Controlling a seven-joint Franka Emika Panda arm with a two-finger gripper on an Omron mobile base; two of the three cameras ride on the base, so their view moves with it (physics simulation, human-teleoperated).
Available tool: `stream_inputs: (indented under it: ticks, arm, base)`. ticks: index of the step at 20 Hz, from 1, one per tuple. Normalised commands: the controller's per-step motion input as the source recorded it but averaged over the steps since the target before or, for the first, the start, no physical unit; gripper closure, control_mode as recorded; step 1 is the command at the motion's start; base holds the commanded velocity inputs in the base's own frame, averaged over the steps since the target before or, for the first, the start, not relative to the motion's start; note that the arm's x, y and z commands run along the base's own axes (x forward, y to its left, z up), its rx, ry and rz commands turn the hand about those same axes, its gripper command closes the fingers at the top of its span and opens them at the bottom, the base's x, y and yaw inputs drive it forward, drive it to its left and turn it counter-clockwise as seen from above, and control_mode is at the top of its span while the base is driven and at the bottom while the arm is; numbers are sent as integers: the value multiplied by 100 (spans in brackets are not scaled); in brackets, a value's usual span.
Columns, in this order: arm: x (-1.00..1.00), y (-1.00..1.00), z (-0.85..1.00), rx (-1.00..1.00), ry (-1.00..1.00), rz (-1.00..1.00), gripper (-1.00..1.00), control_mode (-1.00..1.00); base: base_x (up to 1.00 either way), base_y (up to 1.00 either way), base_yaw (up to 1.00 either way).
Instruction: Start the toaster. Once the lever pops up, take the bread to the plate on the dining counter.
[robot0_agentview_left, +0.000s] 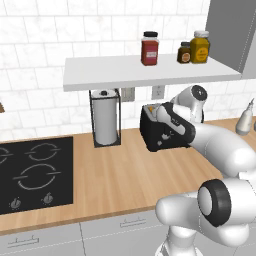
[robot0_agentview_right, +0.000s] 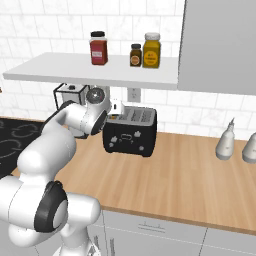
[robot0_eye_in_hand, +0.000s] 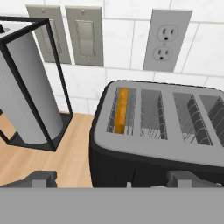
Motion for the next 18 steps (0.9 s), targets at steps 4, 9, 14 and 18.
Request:
stream_inputs:
  ticks: [4,9,14,18]
  arm:
    - [0,0,0,0,0,0,-100,-100]
    - [0,0,0,0,0,0,-100,-100]
    - [0,0,0,0,0,0,-100,-100]
    - [0,0,0,0,0,0,-100,-100]
  base:
    - [0,0,0]
    - [0,0,0]
    - [0,0,0]
    - [0,0,0]
